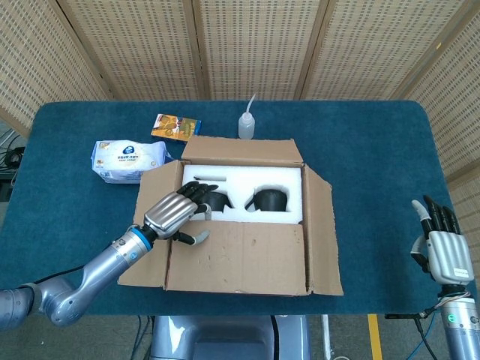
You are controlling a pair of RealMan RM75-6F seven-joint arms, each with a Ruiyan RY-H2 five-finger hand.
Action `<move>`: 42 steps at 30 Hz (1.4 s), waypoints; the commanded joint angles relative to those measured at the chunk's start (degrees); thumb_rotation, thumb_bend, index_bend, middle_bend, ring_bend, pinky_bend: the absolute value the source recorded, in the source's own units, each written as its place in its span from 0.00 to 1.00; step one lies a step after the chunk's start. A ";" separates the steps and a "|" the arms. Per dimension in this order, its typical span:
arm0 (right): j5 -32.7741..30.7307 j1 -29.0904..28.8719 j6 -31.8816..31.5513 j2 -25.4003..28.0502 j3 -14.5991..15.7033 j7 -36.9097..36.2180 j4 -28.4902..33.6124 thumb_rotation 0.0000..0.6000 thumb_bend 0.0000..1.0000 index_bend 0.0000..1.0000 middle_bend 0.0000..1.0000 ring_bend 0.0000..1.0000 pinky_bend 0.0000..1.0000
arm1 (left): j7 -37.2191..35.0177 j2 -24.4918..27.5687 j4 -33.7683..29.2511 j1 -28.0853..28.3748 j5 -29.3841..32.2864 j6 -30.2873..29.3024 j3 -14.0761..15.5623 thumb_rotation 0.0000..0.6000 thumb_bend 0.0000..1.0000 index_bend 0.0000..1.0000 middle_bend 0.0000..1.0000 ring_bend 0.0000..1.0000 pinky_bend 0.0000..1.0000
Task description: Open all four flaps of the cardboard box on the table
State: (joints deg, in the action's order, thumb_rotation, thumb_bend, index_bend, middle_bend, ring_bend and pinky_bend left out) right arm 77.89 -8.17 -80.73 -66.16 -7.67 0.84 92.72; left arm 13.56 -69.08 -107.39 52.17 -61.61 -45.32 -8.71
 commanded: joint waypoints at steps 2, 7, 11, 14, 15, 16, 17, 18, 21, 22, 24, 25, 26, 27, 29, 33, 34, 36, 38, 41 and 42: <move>-0.01 0.08 -0.09 0.04 -0.04 -0.19 -0.12 1.00 0.96 0.05 0.00 0.00 0.00 | 0.34 0.22 -0.74 0.53 1.11 0.57 0.13 0.54 0.41 0.43 0.00 0.00 0.00; -0.08 0.20 -0.15 0.08 -0.06 -0.32 -0.26 1.00 0.96 0.05 0.00 0.00 0.00 | -2.82 1.57 -2.72 0.45 2.03 1.49 -0.86 0.54 0.41 0.43 0.00 0.00 0.00; -0.06 0.15 -0.09 -0.01 -0.11 -0.29 -0.34 1.00 0.96 0.05 0.00 0.00 0.00 | -7.54 4.10 -4.74 0.00 1.61 3.67 -1.77 0.51 0.41 0.44 0.00 0.00 0.00; -0.11 0.07 0.00 -0.04 -0.18 -0.16 -0.31 1.00 0.96 0.05 0.00 0.00 0.00 | -12.92 6.60 -6.50 -1.04 -0.27 5.37 -2.83 0.49 0.41 0.44 0.00 0.00 0.00; -0.12 0.04 0.05 -0.06 -0.18 -0.08 -0.30 1.00 0.96 0.05 0.00 0.00 0.00 | -14.71 7.21 -6.86 -1.49 -1.23 5.74 -3.14 0.48 0.41 0.44 0.00 0.00 0.00; -0.13 0.01 0.10 -0.08 -0.18 0.02 -0.28 1.00 0.96 0.05 0.00 0.00 0.00 | -16.68 7.87 -7.29 -1.92 -2.14 6.12 -3.56 0.47 0.41 0.44 0.00 0.00 0.00; -0.14 -0.02 0.13 -0.10 -0.19 0.11 -0.25 1.00 0.96 0.05 0.00 0.00 0.00 | -18.43 8.53 -7.57 -2.29 -3.14 6.57 -3.84 0.46 0.41 0.44 0.00 0.00 0.00; -0.12 -0.04 0.15 -0.11 -0.19 0.17 -0.21 1.00 0.96 0.05 0.00 0.00 0.00 | -19.57 8.98 -7.76 -2.57 -3.84 6.88 -3.97 0.45 0.41 0.44 0.00 0.00 0.00; -0.07 -0.13 0.14 -0.09 -0.24 0.63 0.05 1.00 0.96 0.05 0.00 0.00 0.00 | -26.63 11.54 -9.30 -4.04 -7.22 8.60 -4.98 0.42 0.41 0.44 0.00 0.00 0.00; -0.07 -0.14 0.12 -0.08 -0.25 0.79 0.18 1.00 0.96 0.05 0.00 0.00 0.00 | -28.98 12.28 -9.57 -4.49 -8.62 9.07 -5.32 0.41 0.41 0.44 0.00 0.00 0.00; -0.05 -0.15 0.08 -0.05 -0.25 1.07 0.40 1.00 0.96 0.05 0.00 0.00 0.00 | -32.65 13.35 -9.82 -5.27 -11.21 9.46 -5.75 0.39 0.41 0.44 0.00 0.00 0.00; -0.02 -0.17 0.07 -0.04 -0.24 1.20 0.51 1.00 0.96 0.05 0.00 0.00 0.00 | -34.28 13.85 -10.06 -5.73 -12.37 9.35 -5.91 0.39 0.41 0.44 0.00 0.00 0.00; -0.04 -0.18 0.06 -0.03 -0.25 1.48 0.70 1.00 0.96 0.05 0.00 0.00 0.00 | -37.26 14.78 -10.22 -6.50 -15.01 9.23 -6.00 0.39 0.41 0.44 0.00 0.00 0.00; -0.07 -0.20 0.06 -0.03 -0.26 1.66 0.84 1.00 0.96 0.05 0.00 0.00 0.00 | -39.41 15.35 -10.20 -6.95 -16.97 9.08 -5.97 0.38 0.41 0.44 0.00 0.00 0.00; -0.06 -0.25 0.04 0.00 -0.29 1.95 1.09 1.00 0.96 0.05 0.00 0.00 0.00 | -43.25 16.16 -10.19 -7.58 -20.12 8.66 -5.81 0.38 0.40 0.44 0.00 0.00 0.00; 0.08 -0.33 -0.11 0.15 -0.32 2.83 1.84 1.00 0.96 0.05 0.00 0.00 0.00 | -52.15 18.15 -9.96 -8.58 -27.40 6.74 -4.80 0.37 0.40 0.44 0.00 0.00 0.00; 0.11 -0.35 -0.13 0.19 -0.32 3.01 2.00 1.00 0.96 0.05 0.00 0.00 0.00 | -53.70 18.50 -9.80 -8.68 -28.76 6.22 -4.51 0.37 0.40 0.44 0.00 0.00 0.00; 0.11 -0.41 -0.10 0.22 -0.32 3.37 2.21 1.00 0.96 0.05 0.00 0.00 0.00 | -57.13 19.33 -9.58 -9.05 -31.58 4.74 -3.78 0.37 0.40 0.44 0.00 0.00 0.00; 0.10 -0.44 -0.13 0.23 -0.32 3.74 2.46 1.00 0.96 0.05 0.00 0.00 0.00 | -61.02 20.26 -9.35 -9.32 -34.56 3.08 -2.84 0.37 0.40 0.44 0.00 0.00 0.00; 0.08 -0.45 -0.20 0.24 -0.32 4.22 2.84 1.00 0.96 0.05 0.00 0.00 0.00 | -67.24 21.67 -8.68 -9.14 -39.25 0.69 -1.19 0.36 0.40 0.44 0.00 0.00 0.00; 0.07 -0.48 -0.20 0.24 -0.33 4.39 2.97 1.00 0.96 0.05 0.00 0.00 0.00 | -69.34 22.10 -8.35 -8.97 -40.80 -0.18 -0.61 0.36 0.40 0.44 0.00 0.00 0.00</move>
State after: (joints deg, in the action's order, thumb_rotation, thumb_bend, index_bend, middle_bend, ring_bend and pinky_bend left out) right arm 77.97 -8.63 -80.91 -65.93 -8.00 5.11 95.59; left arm -50.39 -48.90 -116.57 43.36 -98.37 -42.58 -11.30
